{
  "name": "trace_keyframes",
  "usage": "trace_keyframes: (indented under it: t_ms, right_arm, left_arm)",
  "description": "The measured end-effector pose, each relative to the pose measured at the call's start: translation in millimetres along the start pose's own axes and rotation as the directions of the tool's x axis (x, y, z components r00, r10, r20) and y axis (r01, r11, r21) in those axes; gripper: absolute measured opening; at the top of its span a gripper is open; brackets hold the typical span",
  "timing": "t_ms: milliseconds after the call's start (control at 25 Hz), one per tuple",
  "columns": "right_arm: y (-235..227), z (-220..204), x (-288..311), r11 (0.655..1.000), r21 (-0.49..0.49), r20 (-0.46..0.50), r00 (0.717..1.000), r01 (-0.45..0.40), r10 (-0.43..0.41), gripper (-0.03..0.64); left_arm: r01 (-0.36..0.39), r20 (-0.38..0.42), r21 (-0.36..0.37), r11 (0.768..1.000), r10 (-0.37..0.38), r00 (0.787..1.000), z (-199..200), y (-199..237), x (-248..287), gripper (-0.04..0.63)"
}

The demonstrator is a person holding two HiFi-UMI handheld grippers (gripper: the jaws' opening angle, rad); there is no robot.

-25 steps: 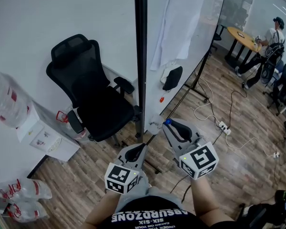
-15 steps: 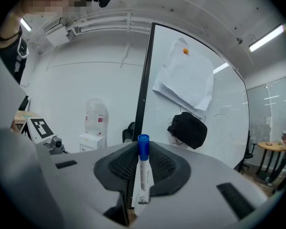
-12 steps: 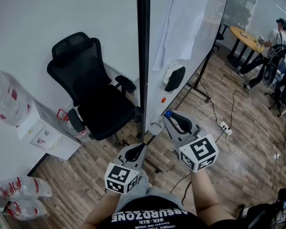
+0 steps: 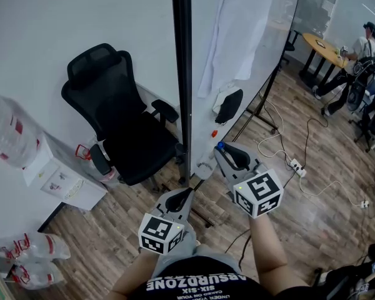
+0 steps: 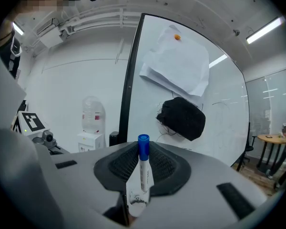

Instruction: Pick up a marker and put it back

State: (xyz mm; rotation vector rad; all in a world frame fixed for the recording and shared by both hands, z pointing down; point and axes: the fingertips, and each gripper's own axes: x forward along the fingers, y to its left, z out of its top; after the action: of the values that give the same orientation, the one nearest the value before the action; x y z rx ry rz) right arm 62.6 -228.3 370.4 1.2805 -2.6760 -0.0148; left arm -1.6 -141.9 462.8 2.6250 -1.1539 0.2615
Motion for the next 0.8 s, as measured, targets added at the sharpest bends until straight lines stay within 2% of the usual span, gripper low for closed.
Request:
trace_keyframes:
  t_ms: [800]
  right_arm:
    - [-14.3,-58.4,28.3,0.999,0.045,-0.135,0.990,-0.019,0.026,0.063]
  left_arm:
    - [-0.018,-0.020,0.000,1.000,0.018,1.000,0.2,9.4,9.6,0.008]
